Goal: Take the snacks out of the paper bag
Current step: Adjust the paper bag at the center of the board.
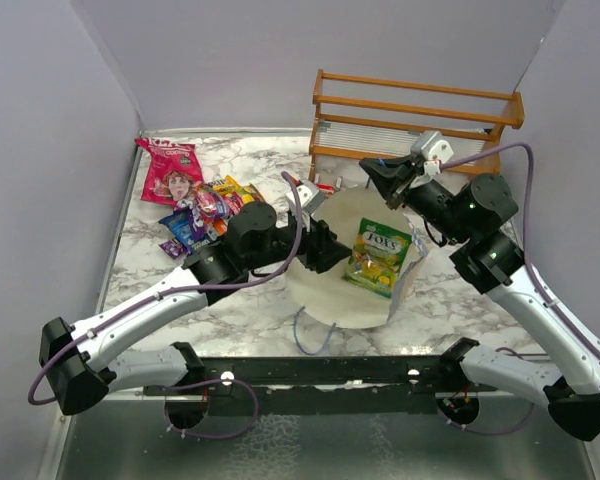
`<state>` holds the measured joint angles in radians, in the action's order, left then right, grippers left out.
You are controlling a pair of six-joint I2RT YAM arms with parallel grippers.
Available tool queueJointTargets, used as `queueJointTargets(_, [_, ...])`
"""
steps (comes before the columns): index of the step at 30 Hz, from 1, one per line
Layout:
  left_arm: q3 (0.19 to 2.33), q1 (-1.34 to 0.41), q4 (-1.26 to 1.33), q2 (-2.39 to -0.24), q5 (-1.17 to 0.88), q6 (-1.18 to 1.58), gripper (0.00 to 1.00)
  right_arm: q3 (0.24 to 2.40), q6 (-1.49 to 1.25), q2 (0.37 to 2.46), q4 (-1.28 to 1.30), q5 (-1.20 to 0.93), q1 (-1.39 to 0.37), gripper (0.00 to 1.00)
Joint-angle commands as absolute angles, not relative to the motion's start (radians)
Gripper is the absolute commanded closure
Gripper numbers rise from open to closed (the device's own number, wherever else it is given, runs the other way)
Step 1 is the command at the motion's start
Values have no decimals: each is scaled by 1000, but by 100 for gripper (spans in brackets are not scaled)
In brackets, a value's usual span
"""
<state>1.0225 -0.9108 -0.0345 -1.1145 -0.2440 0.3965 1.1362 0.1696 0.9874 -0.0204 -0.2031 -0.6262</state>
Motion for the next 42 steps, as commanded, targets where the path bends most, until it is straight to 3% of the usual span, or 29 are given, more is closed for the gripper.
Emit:
queueJointTargets(1, [954,-946,-26,-1076,-142,400,47,1102,31,1011,-111,-292,-623,98])
queueJointTargets(8, [918,-1106,-66,-1064,77,379,49,1073,-68,999,-113,-320,-624,98])
queueJointTargets(18, [902,-1143,-60,-1023,138,386,49,1080,-86,992,-116,-374,-624,98])
queueJointTargets(23, [898,-1142,-34,-993,163,418,48,1166,155,998,-41,-355,-624,98])
queueJointTargets(31, [1009,-1141,-53,-949,210,381,45,1206,504,1016,-33,-17,-624,98])
queueJointTargets(35, [993,-1143,-50,-903,229,385,45,1242,682,1040,-52,26,-623,98])
queueJointTargets(42, [990,-1141,-65,-875,251,381,45,1459,919,1220,-11,118,-621,98])
